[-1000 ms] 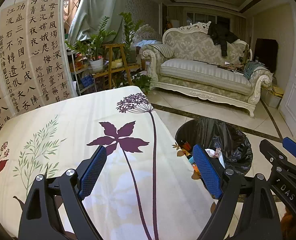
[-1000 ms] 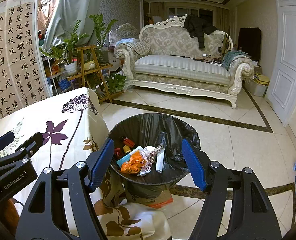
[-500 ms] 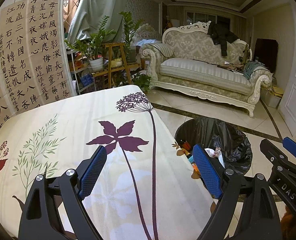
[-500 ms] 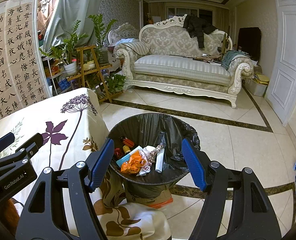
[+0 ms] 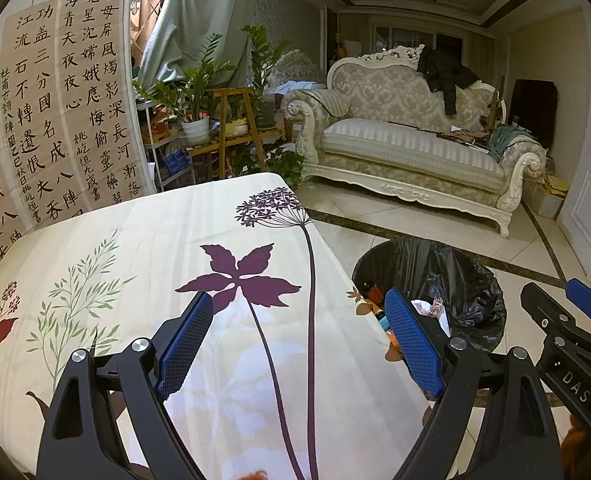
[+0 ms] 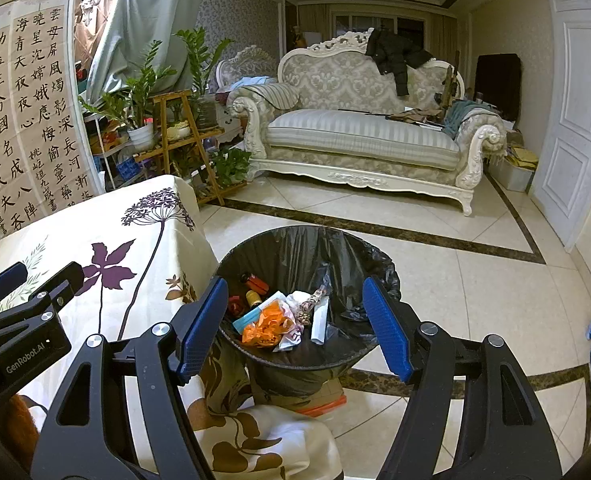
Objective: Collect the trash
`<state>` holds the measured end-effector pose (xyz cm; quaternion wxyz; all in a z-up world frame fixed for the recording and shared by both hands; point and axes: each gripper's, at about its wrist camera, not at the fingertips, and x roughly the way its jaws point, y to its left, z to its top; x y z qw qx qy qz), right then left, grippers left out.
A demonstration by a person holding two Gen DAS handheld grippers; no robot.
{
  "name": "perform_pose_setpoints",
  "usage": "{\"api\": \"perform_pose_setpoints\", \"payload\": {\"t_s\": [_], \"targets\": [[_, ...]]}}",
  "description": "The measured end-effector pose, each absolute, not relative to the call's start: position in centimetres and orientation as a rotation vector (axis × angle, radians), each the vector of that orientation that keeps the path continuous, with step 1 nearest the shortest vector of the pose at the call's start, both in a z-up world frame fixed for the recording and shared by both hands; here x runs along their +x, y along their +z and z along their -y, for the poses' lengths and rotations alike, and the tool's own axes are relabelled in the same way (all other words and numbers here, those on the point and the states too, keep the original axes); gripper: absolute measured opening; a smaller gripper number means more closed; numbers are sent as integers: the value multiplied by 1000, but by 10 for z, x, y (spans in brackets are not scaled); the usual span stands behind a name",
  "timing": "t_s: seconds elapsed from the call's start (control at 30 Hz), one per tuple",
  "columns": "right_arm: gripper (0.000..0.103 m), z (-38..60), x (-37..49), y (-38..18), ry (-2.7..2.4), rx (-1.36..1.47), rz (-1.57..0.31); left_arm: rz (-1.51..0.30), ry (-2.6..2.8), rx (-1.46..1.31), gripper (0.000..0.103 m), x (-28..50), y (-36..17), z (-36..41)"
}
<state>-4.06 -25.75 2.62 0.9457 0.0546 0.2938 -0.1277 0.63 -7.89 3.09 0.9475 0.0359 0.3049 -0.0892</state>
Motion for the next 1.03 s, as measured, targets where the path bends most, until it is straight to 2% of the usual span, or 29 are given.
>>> {"api": "perform_pose_setpoints", "payload": {"t_s": [0.83,0.97,1.03], "targets": [[68,245,-41,35,-243,106,-596,-613,-200,61,85,10,37,73],[70,235,-38,37,-209,108,-598,-652,-176,51,85,15,32,61],[74,227,-35,38,-183,106,-598,-675,-154,51,85,17,28,51]]}}
